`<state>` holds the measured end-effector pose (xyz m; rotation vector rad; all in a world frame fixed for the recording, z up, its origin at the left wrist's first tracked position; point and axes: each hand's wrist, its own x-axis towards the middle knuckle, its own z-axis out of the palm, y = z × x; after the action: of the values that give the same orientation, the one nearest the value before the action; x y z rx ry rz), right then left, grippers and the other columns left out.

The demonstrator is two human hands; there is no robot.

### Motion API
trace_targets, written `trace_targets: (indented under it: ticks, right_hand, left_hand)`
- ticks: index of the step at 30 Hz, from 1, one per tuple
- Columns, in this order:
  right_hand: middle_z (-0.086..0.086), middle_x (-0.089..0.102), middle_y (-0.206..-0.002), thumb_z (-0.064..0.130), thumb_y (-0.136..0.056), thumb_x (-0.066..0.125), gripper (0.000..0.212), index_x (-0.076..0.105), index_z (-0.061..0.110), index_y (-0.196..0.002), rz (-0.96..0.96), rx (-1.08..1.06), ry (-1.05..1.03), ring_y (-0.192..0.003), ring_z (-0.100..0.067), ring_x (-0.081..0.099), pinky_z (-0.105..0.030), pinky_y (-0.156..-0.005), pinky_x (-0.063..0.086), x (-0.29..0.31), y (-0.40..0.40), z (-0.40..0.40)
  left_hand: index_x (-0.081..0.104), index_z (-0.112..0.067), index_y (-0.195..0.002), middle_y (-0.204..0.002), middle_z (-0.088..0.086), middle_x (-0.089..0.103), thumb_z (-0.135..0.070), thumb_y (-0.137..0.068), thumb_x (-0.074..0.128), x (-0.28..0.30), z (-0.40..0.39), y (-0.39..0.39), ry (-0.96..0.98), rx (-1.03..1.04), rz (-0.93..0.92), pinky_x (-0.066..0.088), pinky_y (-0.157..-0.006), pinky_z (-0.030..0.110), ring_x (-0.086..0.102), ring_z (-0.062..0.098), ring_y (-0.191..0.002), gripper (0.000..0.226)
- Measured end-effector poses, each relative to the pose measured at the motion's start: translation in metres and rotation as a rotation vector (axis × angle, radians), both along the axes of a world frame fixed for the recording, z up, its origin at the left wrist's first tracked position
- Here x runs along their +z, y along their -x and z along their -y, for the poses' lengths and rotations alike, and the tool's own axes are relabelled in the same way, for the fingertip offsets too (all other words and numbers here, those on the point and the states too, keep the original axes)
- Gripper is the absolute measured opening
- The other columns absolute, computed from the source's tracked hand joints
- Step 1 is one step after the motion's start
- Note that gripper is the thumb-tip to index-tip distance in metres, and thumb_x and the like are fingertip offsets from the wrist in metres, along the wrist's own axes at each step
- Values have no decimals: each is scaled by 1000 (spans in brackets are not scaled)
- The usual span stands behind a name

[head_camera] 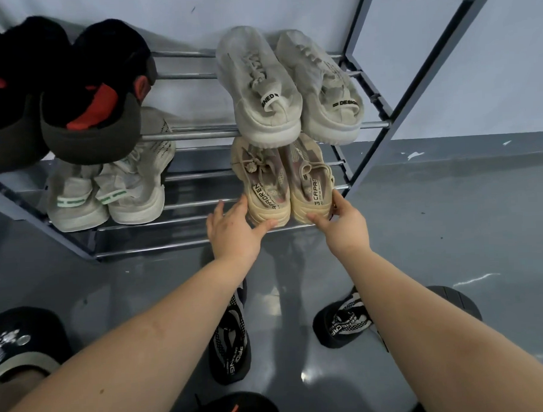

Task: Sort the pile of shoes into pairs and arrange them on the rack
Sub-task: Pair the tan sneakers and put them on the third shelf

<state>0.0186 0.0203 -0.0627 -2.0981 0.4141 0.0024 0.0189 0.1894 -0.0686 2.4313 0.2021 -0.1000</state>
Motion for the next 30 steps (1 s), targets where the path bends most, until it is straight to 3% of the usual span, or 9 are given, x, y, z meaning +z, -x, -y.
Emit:
trace_targets:
  ticks: [3, 7, 10, 13, 21, 26, 30]
  right_hand:
    - [8, 60, -104, 19, -85, 69, 58, 48, 24, -138, 13, -23, 10, -95, -10, 55, -28, -89, 46, -6, -12, -2]
    - [1, 59, -127, 18, -86, 69, 66, 40, 18, -145, 8, -73, -19, -119, -14, 54, -22, -93, 41, -10, -25, -4]
    - [5, 60, -112, 15, -87, 67, 55, 48, 15, -138, 33, -96, -25, -109, -8, 54, -17, -85, 36, -7, -35, -9]
    - [7, 59, -109, 16, -89, 64, 51, 49, 18, -137, 31, -113, -27, -108, -10, 55, -16, -82, 34, -10, -43, -10]
    - [1, 60, -124, 22, -89, 65, 55, 45, 21, -140, 17, -89, 50, -115, -15, 56, -20, -83, 36, -16, -48, -6]
    - [-5, 32, -153, 37, -92, 58, 71, 24, 17, -151, -107, 5, 269, -140, -24, 32, -36, -108, 32, -8, -47, -4]
    - [-7, 6, -160, 48, -91, 53, 86, 3, 18, -153, -218, 143, 435, -146, -28, 13, -42, -113, 25, 1, -24, -7]
  left_hand:
    - [30, -24, -147, -152, 6, 34, -52, -83, 58, -2, -1, -14, -16, 0, -11, 6, -118, 40, 9, 25, -146, 75]
    - [27, -23, -148, -149, 2, 39, -57, -84, 53, -17, -2, -33, -68, -30, -5, 0, -118, 42, 6, 24, -147, 78]
    - [26, -22, -149, -148, 5, 41, -55, -86, 52, -18, -2, -50, -89, -25, -5, -2, -118, 44, 5, 24, -147, 76]
    - [25, -24, -149, -148, 7, 41, -56, -86, 52, -22, -1, -59, -97, -30, -35, -2, -118, 45, 7, 25, -147, 75]
    - [24, -25, -149, -147, 7, 42, -55, -85, 54, -33, 2, -62, -108, -21, -39, 2, -118, 46, 15, 27, -146, 77]
    - [23, -22, -149, -152, 5, 33, -58, -83, 54, -14, -4, -61, -192, -78, -83, 4, -119, 46, 13, 29, -145, 81]
    - [8, -10, -150, -158, 8, 13, -58, -84, 53, 1, -2, -38, -378, -183, 55, 4, -118, 44, 7, 28, -146, 93]
